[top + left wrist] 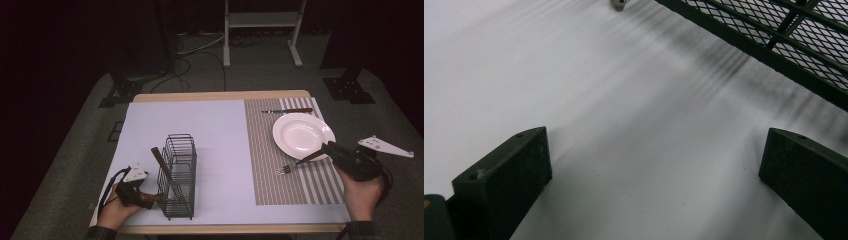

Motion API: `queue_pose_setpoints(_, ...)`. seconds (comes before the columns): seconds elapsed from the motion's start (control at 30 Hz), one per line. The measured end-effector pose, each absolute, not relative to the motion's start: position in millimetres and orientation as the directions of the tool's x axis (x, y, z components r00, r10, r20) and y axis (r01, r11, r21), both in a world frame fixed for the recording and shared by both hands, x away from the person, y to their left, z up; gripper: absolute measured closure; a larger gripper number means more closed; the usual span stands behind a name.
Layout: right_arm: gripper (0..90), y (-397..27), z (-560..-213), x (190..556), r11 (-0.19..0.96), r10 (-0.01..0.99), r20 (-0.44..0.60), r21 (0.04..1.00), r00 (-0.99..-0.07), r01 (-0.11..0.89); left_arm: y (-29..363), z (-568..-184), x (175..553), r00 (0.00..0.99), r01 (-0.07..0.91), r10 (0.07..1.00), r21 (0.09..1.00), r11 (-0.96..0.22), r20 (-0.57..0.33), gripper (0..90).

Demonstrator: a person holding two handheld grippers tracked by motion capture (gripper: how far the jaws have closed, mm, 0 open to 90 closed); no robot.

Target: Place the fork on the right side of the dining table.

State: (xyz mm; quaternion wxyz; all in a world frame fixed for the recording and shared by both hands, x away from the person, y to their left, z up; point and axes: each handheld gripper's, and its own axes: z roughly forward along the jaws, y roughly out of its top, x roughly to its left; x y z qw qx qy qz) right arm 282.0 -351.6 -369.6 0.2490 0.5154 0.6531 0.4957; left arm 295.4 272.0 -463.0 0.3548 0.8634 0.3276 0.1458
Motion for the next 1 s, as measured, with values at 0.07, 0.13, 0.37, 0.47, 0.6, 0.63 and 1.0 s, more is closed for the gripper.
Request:
queue_pose_setpoints(0.07, 66.3, -354.5, -372.9, 281.9, -0.027, 0.924, 0.188, 0.901, -0.332, 0.434, 272.0, -463.0, 295.3, 0.743, 0.462, 0.669, 0.708, -0.533, 0.019, 0.0)
queue_pose_setpoints(0.13, 65.2, -356.6, -375.3, 282.0, -0.029, 0.927, 0.189, 0.897, -0.323, 0.442, 272.1, -463.0, 295.4, 0.744, 0.461, 0.668, 0.708, -0.535, 0.021, 0.0)
queue_pose_setpoints(0.37, 61.6, -362.8, -383.2, 281.8, -0.033, 0.937, 0.188, 0.886, -0.294, 0.463, 271.8, -463.1, 295.3, 0.742, 0.462, 0.67, 0.71, -0.531, 0.018, 0.0)
queue_pose_setpoints(0.47, 59.8, -365.3, -387.1, 281.1, -0.034, 0.941, 0.188, 0.88, -0.281, 0.474, 271.8, -463.2, 295.4, 0.742, 0.462, 0.67, 0.71, -0.531, 0.019, 0.0)
queue_pose_setpoints(0.6, 57.4, -369.2, -392.8, 280.5, -0.039, 0.944, 0.193, 0.87, -0.268, 0.491, 271.8, -463.2, 295.4, 0.742, 0.461, 0.67, 0.711, -0.531, 0.019, 0.0)
queue_pose_setpoints(0.63, 57.0, -369.8, -393.7, 280.5, -0.037, 0.945, 0.192, 0.869, -0.266, 0.494, 271.8, -463.2, 295.4, 0.742, 0.461, 0.67, 0.71, -0.531, 0.019, 0.0)
queue_pose_setpoints(1.0, 52.3, -377.9, -406.3, 283.7, -0.067, 0.944, 0.229, 0.839, -0.239, 0.539, 271.7, -463.2, 295.3, 0.742, 0.462, 0.671, 0.711, -0.531, 0.019, 0.0)
